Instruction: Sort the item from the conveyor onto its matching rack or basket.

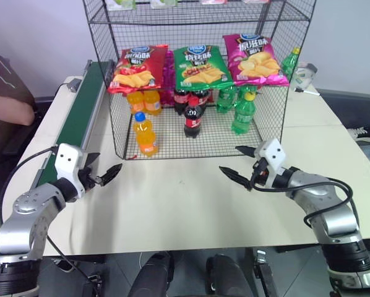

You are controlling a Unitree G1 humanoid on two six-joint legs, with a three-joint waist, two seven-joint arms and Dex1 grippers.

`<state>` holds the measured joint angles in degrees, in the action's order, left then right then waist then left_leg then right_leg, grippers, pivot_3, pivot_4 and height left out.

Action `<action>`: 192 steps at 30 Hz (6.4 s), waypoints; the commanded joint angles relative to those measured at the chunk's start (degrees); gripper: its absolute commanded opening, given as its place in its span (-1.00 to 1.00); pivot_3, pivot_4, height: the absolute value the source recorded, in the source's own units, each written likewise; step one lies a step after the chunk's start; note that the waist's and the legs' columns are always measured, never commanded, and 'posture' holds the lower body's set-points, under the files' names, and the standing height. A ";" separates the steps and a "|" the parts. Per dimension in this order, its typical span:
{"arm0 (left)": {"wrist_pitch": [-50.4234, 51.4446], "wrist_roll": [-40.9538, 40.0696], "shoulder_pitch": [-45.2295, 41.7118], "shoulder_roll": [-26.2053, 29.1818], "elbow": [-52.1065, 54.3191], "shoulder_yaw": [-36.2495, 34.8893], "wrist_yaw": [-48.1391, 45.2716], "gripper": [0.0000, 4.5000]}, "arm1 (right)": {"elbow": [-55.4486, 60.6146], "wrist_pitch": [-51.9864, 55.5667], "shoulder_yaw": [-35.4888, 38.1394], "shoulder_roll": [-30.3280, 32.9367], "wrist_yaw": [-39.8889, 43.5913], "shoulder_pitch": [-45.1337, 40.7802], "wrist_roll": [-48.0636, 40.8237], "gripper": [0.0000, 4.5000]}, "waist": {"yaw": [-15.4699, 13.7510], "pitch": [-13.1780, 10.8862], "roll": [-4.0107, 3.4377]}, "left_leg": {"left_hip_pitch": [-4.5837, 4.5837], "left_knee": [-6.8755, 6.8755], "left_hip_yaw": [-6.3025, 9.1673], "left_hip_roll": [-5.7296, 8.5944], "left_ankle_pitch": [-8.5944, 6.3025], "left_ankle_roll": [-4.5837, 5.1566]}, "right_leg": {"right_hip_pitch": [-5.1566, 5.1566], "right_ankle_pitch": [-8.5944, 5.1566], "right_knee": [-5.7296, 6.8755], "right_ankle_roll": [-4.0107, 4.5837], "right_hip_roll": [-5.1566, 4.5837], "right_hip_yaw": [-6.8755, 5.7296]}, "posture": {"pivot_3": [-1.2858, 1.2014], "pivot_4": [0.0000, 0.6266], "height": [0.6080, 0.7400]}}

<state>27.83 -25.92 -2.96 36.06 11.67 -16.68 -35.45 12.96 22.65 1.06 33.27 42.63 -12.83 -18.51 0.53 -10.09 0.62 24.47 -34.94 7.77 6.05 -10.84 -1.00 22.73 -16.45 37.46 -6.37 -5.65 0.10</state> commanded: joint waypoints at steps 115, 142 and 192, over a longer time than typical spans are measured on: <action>-4.29 0.59 0.39 -5.90 -3.91 -16.00 20.38 0.98 | -5.34 -7.35 -7.18 -10.63 -3.35 -8.97 6.31 1.00 | 0.07 0.00 0.00 | -0.02 0.08 0.00 -0.02 0.00 -0.01 | 0.21 0.11 -0.11 -0.17 0.05 -0.02 | 0.03 -0.52 1.00; -6.50 1.88 -1.51 -5.36 -5.60 -15.74 17.31 0.98 | -6.22 -7.46 -6.84 -10.36 -3.36 -10.35 6.80 1.00 | 0.08 0.00 0.00 | -0.02 0.09 0.00 -0.02 0.01 -0.01 | 0.23 0.11 -0.10 -0.18 0.06 -0.02 | 0.03 -0.52 1.00; -12.32 2.65 -2.69 -3.89 -11.64 -18.11 18.25 0.98 | -7.47 -8.33 -7.14 -11.18 -3.62 -11.21 7.17 1.00 | 0.10 0.00 0.00 | -0.02 0.08 0.00 -0.02 0.01 -0.01 | 0.23 0.12 -0.10 -0.19 0.06 -0.02 | 0.03 -0.52 1.00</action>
<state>16.93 -23.15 -5.28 30.90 -0.37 -32.91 -17.31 4.31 15.84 -6.45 22.39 39.09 -23.24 -11.34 0.63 -10.09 0.61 24.46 -34.85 7.77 6.03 -10.83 -1.01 22.96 -16.33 37.37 -6.56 -5.59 0.07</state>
